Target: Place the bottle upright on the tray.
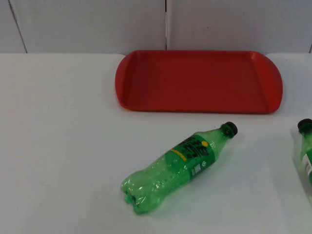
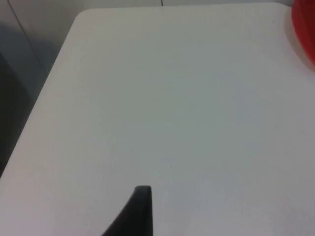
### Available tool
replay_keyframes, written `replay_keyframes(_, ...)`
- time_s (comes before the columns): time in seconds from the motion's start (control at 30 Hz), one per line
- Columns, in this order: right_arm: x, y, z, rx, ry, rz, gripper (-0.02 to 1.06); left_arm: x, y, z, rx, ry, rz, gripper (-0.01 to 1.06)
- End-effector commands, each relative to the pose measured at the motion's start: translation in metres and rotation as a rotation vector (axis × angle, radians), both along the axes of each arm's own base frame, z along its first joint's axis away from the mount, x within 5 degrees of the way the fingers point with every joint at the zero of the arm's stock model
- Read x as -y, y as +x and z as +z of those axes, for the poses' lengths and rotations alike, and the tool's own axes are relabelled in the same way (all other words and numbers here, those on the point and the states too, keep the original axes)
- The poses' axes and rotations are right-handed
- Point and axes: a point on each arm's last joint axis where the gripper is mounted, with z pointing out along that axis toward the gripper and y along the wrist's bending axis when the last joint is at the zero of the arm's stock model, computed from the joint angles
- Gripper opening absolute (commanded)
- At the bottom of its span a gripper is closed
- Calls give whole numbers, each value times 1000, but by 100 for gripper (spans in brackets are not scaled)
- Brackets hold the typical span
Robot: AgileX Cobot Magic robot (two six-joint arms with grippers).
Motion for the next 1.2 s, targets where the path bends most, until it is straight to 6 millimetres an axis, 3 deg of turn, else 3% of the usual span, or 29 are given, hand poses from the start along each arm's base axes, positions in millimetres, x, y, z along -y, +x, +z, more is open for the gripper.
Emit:
replay_keyframes(0.0,0,1,-1,5,-7,1,105,1,-3,5,21,0,0,101)
replay_keyframes(0.23,0,1,-1,5,-7,1,105,3,-4,19,38,-26,-19,101)
replay_keyframes(0.7,0,1,-1,5,-7,1,105,5,18,57,-22,-61,-38,101)
replay_keyframes(1.17,0,1,-1,5,-7,1,105,4,39,79,-68,-60,-51,101)
